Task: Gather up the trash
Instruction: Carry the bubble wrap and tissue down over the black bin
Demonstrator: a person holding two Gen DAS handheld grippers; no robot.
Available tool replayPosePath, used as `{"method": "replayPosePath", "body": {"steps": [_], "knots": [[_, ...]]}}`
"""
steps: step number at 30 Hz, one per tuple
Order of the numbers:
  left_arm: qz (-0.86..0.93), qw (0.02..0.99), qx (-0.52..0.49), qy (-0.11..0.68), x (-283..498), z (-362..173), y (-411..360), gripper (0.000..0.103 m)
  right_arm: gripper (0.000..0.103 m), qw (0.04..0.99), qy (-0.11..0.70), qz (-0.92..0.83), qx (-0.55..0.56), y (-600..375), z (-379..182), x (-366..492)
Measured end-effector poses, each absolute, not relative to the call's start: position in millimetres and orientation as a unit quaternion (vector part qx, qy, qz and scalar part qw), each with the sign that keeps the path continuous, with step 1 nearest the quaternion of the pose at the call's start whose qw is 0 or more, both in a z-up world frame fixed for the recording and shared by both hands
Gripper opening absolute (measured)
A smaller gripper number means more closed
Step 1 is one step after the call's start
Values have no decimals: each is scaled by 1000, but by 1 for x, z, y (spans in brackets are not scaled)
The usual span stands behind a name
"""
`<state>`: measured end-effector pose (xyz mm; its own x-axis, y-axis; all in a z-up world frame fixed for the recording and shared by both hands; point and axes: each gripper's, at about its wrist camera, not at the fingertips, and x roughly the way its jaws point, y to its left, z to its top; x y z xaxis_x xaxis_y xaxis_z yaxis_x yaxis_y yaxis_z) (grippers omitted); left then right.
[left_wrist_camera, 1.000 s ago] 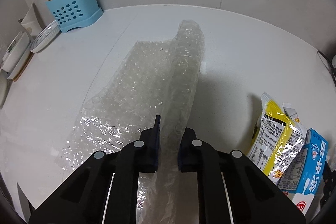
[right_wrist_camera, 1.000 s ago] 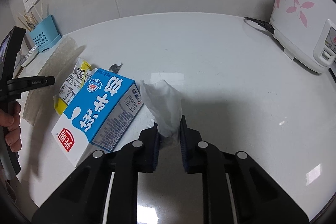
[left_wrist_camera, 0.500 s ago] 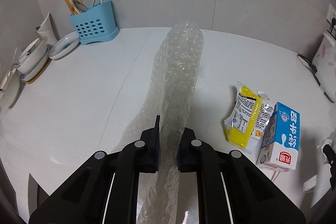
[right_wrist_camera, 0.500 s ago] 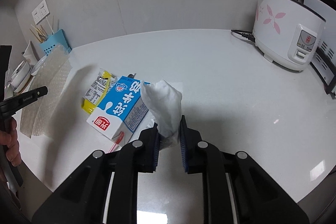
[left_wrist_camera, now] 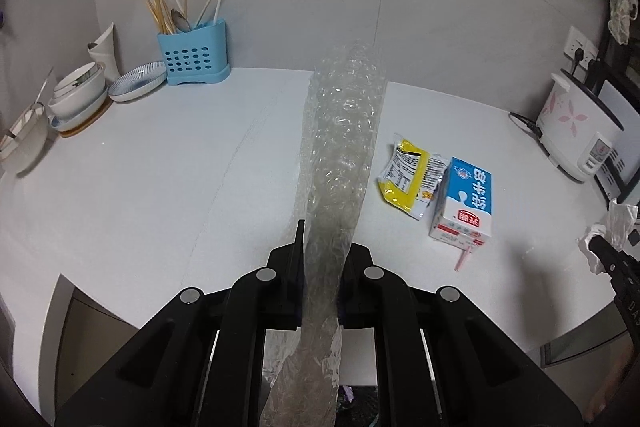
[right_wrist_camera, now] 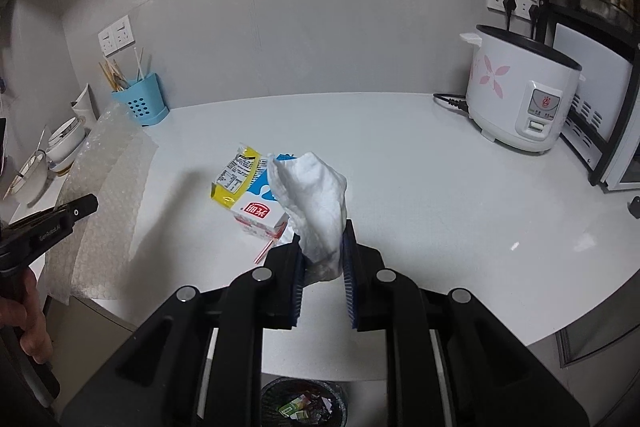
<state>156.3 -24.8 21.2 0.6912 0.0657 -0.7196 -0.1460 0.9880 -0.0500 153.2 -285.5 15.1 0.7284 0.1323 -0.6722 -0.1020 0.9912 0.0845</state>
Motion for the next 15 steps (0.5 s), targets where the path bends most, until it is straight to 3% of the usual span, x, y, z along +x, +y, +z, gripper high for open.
{"method": "replayPosePath", "body": {"steps": [15], "knots": [[20,948,-51,314,19,35,-35,10,16,953,291,83,3,-256,28,44]]}}
